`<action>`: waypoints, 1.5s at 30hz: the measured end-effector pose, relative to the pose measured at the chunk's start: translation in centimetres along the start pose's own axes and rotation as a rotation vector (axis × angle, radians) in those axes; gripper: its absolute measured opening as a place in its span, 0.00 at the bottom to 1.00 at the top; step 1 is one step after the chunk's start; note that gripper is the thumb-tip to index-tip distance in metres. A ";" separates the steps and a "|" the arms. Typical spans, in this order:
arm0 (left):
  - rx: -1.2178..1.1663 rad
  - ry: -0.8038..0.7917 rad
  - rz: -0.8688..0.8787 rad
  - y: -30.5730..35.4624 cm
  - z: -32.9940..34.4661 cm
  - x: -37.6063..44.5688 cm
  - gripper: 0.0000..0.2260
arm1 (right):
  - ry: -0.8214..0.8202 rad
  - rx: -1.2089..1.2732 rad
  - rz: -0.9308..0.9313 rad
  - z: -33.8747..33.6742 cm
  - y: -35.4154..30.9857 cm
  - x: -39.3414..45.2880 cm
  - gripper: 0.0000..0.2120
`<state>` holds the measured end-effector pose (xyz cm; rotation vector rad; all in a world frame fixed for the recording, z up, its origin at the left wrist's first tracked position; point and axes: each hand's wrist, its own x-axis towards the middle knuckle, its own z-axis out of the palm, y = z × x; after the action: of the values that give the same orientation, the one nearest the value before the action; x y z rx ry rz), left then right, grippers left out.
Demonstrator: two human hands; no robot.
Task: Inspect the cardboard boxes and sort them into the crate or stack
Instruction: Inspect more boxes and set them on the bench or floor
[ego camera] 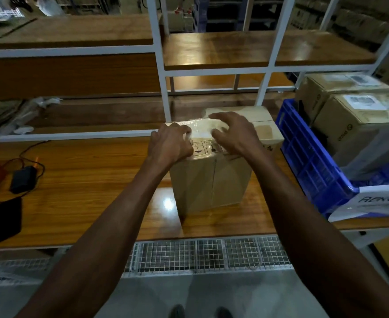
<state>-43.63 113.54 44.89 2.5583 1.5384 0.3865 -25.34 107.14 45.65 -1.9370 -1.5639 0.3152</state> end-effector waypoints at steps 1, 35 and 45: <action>-0.016 -0.011 -0.007 -0.1 0.1 -0.1 0.21 | -0.032 -0.068 0.036 -0.2 0.4 0.8 0.26; -0.040 0.078 -0.009 -1.9 2.4 -5.1 0.40 | 0.138 0.778 0.716 6.4 11.8 -7.4 0.32; -0.239 0.120 -0.104 -6.7 1.6 -7.5 0.44 | -0.157 1.094 0.766 10.4 13.2 -8.9 0.28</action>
<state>-52.23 110.15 40.65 2.3012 1.5501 0.6785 -22.91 100.67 27.99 -1.4755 -0.3945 1.3305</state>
